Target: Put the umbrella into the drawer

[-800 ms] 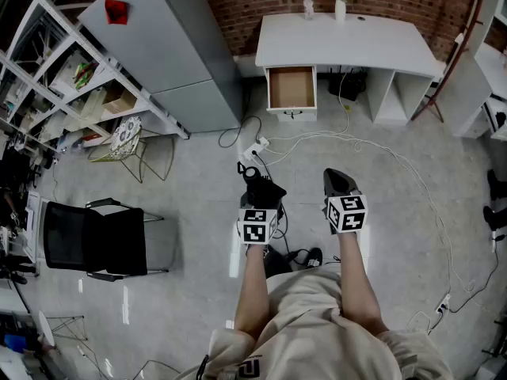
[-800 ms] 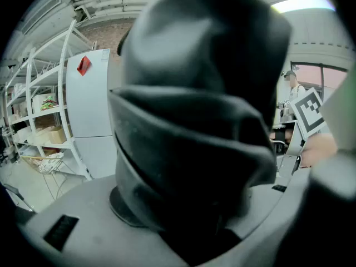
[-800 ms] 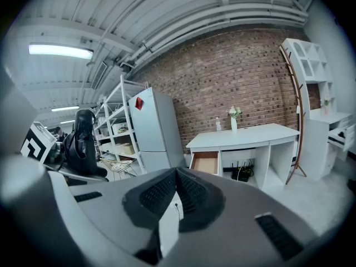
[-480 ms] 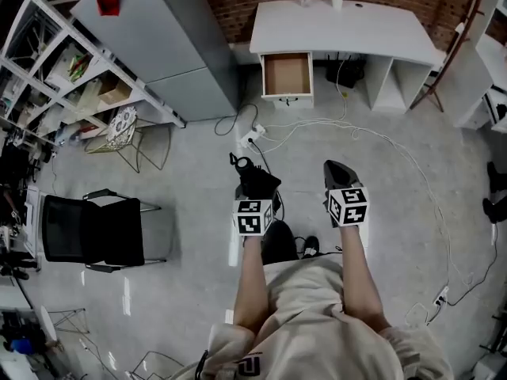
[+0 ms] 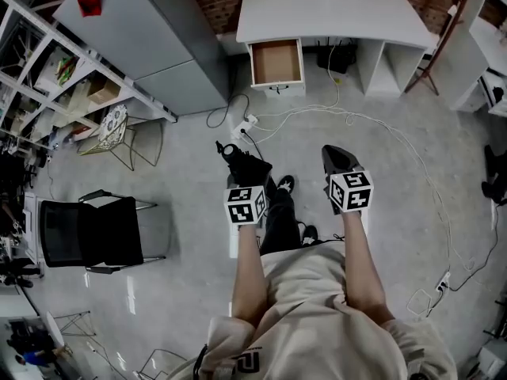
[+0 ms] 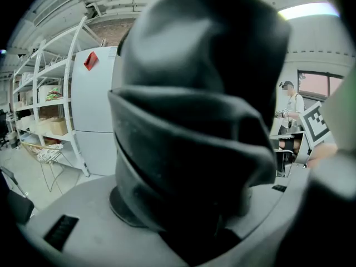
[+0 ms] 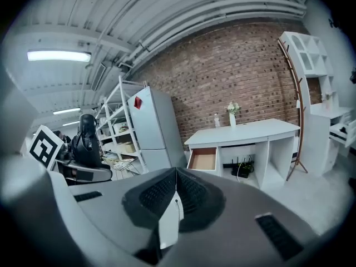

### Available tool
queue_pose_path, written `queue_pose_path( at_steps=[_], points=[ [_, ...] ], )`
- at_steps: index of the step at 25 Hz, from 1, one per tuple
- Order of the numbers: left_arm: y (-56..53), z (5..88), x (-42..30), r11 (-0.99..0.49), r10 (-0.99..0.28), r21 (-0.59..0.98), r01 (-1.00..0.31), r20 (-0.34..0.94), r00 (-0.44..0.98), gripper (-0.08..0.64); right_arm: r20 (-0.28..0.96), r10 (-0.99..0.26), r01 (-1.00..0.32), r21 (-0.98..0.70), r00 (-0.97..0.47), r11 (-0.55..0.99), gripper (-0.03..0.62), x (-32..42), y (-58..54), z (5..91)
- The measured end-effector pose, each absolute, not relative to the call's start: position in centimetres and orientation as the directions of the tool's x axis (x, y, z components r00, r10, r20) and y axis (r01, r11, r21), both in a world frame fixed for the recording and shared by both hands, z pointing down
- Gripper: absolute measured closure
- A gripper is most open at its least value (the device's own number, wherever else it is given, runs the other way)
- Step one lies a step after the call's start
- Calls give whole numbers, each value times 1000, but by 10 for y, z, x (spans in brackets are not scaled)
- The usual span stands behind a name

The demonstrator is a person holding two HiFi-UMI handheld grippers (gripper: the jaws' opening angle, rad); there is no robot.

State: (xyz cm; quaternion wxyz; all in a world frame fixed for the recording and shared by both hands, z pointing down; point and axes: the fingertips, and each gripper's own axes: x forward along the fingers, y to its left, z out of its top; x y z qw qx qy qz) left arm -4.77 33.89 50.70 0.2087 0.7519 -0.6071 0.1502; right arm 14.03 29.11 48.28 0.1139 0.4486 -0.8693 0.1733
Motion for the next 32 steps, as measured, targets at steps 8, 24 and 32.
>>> queue_pose_path(
  at_steps=[8, 24, 32],
  points=[
    [317, 508, -50, -199, -848, 126, -972, 475, 235, 314, 364, -733, -818, -242, -575, 522, 525, 138, 266, 496],
    [163, 511, -84, -182, -859, 189, -965, 447, 249, 314, 387, -715, -808, -184, -583, 559, 525, 101, 131, 491],
    [71, 499, -102, -213, -852, 210, -954, 438, 287, 314, 402, -716, -814, -169, -571, 555, 525, 74, 51, 481]
  ],
)
